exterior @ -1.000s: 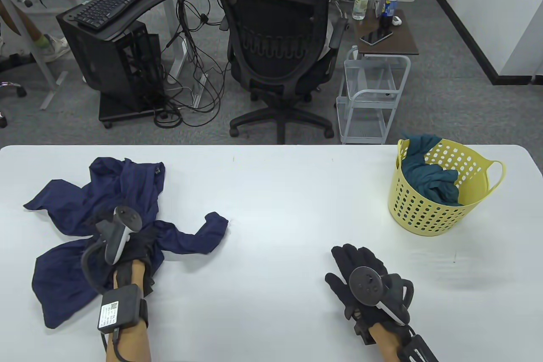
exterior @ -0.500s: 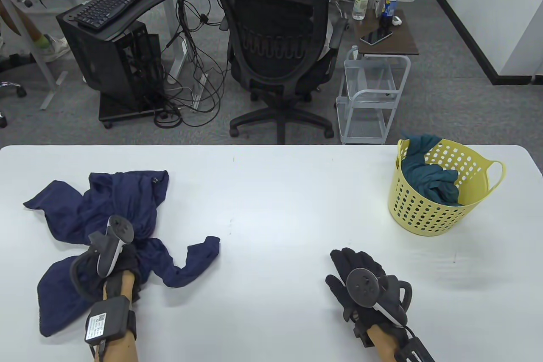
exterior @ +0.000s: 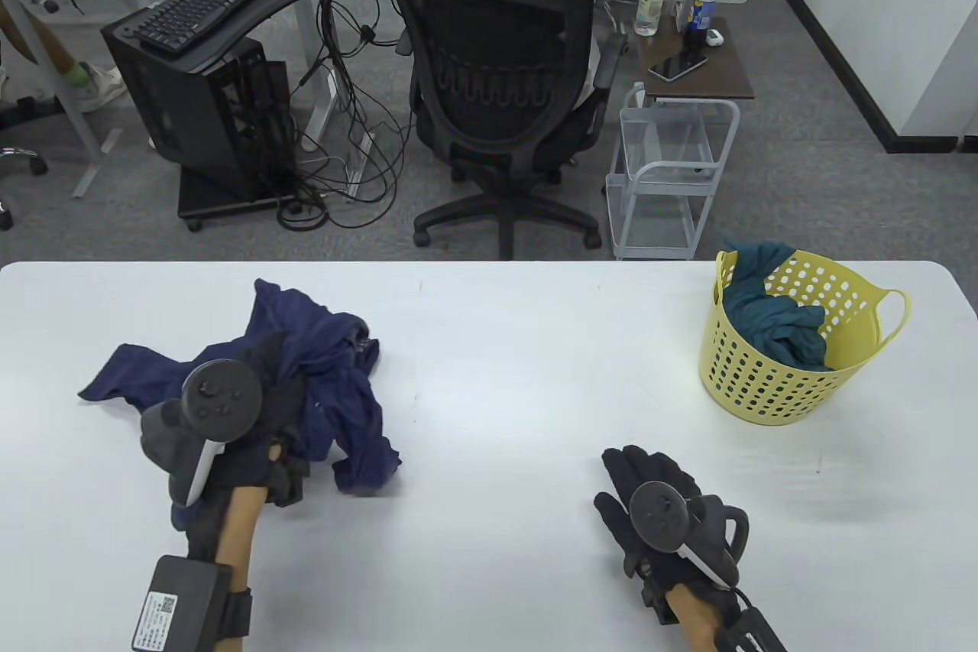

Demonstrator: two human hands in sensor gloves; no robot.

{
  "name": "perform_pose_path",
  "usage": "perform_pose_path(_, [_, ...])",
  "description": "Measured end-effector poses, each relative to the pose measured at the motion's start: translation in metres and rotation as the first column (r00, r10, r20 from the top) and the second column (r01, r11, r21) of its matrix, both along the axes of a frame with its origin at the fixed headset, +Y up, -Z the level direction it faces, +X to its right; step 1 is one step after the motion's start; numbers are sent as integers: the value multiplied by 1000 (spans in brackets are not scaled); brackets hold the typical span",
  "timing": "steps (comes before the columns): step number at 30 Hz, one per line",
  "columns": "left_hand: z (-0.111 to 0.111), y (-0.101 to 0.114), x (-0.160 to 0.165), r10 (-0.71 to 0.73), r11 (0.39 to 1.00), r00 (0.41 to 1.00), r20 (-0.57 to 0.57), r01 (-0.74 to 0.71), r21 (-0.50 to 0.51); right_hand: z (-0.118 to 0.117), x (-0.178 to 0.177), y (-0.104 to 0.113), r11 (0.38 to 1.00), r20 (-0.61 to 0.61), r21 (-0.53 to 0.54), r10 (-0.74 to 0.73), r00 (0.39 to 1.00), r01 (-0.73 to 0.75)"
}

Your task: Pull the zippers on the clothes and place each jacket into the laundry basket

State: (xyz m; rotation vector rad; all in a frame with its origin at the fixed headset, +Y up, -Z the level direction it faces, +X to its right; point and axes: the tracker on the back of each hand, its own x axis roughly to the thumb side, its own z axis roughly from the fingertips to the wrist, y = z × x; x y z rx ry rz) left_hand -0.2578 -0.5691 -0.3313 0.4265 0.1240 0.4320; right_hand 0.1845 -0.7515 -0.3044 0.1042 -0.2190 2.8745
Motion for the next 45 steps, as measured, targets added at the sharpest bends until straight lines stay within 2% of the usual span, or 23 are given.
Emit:
perform_pose_path(2, [12,14,29,28,999,994,107,-32,41,-1,3,0,1000,11,-3,-5,1000,5])
perform_pose_path(5, [23,21,66,75,995,964,253,-89,42,-1,9,1,1000,39,2,-16,999,16])
perform_pose_path(7, [26,15,87,103,993,939,329,-114,14,-1,15,3,1000,81,21,-18,997,16])
perform_pose_path(9, [24,0,105,117,993,913,391,-96,-74,0,22,8,999,143,49,-8,990,1])
perform_pose_path(10, [20,-17,116,131,982,900,416,-61,-176,0,27,10,998,183,62,-6,983,-5])
perform_pose_path(11, [18,-29,122,140,973,892,430,-43,-226,0,30,12,998,198,65,-9,980,-4])
perform_pose_path(12, [15,-50,132,144,952,889,434,-6,-305,0,35,13,998,220,66,-15,975,1])
perform_pose_path(14, [10,-93,149,90,907,887,452,114,-405,0,43,12,998,241,57,-34,970,20])
perform_pose_path(15, [9,-107,154,65,882,889,454,162,-443,0,45,12,998,242,52,-39,970,27])
perform_pose_path(17, [8,-154,167,-29,776,880,475,319,-543,-2,49,9,999,244,28,-51,968,46])
perform_pose_path(18, [8,-167,171,-70,733,875,479,371,-570,-4,49,8,999,241,18,-52,969,49])
perform_pose_path(19, [9,-181,174,-135,658,854,502,457,-599,-5,50,7,998,235,-3,-54,970,56])
perform_pose_path(20, [10,-186,174,-180,622,836,518,505,-599,-5,51,7,998,233,-7,-52,971,55])
perform_pose_path(22, [14,-188,174,-249,620,813,526,551,-559,-6,51,7,998,209,-29,-55,976,62])
perform_pose_path(25, [20,-176,164,-141,666,844,518,468,-581,-5,52,10,993,124,-80,-72,990,83])
perform_pose_path(26, [23,-171,159,-87,691,855,511,422,-587,-5,51,12,990,60,-119,-70,996,77])
perform_pose_path(29, [29,-157,143,-30,730,865,500,361,-581,-4,45,11,983,-11,-182,-2,1000,0])
perform_pose_path(33, [32,-144,120,-10,819,928,372,221,-530,-12,26,-6,961,-33,-252,111,993,-116])
perform_pose_path(36, [33,-143,120,8,834,928,373,200,-514,-18,18,-11,971,60,-178,173,983,-160])
perform_pose_path(38, [37,-144,133,21,836,907,421,215,-505,-20,10,-7,992,110,-15,128,986,-127])
perform_pose_path(39, [40,-144,142,33,833,891,452,226,-505,-19,7,-3,991,97,16,128,987,-130])
perform_pose_path(42, [48,-149,172,83,819,841,534,248,-518,-7,-5,10,996,3,81,43,999,-43])
perform_pose_path(45, [52,-157,199,26,824,820,572,307,-477,11,-24,24,986,-224,102,-106,969,132])
